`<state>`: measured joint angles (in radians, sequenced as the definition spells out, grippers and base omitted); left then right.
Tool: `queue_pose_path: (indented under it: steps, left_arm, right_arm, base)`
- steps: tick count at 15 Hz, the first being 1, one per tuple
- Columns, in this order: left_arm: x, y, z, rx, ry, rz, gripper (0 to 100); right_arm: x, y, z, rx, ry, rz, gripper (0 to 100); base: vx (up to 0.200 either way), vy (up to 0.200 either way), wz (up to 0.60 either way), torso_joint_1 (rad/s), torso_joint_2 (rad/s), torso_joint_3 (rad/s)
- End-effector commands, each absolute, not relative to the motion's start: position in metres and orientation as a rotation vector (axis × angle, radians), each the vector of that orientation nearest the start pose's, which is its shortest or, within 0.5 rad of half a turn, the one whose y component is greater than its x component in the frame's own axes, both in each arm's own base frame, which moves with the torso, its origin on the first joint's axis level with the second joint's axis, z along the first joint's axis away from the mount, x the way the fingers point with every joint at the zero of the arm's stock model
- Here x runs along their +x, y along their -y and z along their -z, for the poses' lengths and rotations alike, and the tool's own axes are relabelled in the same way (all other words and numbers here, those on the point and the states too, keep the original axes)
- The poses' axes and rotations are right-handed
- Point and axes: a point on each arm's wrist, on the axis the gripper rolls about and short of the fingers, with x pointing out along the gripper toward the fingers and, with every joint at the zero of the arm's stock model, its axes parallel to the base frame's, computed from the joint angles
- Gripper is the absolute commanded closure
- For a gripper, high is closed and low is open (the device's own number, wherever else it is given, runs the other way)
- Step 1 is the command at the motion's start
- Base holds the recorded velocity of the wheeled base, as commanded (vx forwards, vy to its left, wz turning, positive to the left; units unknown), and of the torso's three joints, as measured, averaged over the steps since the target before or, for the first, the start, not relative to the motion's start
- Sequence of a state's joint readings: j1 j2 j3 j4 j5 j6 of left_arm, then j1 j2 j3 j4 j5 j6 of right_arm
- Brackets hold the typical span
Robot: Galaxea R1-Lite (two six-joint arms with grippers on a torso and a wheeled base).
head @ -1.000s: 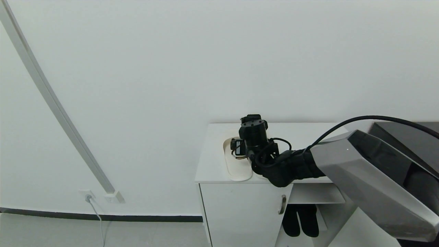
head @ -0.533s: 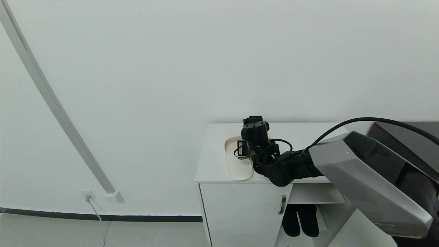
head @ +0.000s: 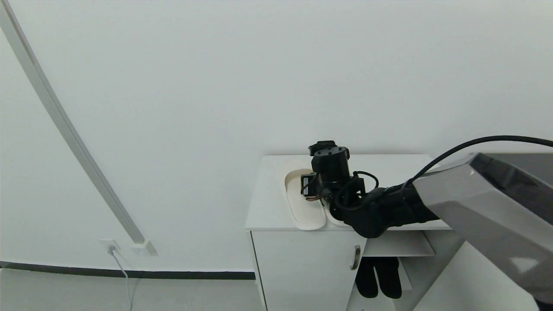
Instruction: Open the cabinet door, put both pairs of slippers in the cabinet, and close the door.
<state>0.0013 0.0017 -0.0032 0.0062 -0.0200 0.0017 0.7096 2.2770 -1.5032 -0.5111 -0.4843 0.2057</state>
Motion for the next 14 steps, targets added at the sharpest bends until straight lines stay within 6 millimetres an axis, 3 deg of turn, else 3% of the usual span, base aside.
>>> queue_pose_path:
  steps: [1, 5, 8, 14]
  left_arm:
    - [-0.023, 0.000, -0.076, 0.001, -0.005, 0.018, 100]
    - [-0.023, 0.000, -0.076, 0.001, -0.005, 0.018, 100]
    - [-0.023, 0.000, -0.076, 0.001, -0.005, 0.018, 100]
    - [-0.023, 0.000, -0.076, -0.003, -0.005, 0.017, 100]
  right_arm:
    - [0.308, -0.266, -0.184, 0.087, -0.215, -0.303, 100]
    - [0.238, -0.232, -0.195, 0.093, -0.220, -0.444, 100]
    - [0.202, -0.205, -0.193, 0.086, -0.255, -0.554, 100]
    - [0.184, -0.192, -0.194, 0.070, -0.265, -0.694, 100]
  base:
    - [0.000, 0.000, 0.00, 0.000, 0.00, 0.000]
    - [0.000, 0.000, 0.00, 0.000, 0.00, 0.000]
    - [0.000, 0.000, 0.00, 0.000, 0.00, 0.000]
    - [0.000, 0.000, 0.00, 0.000, 0.00, 0.000]
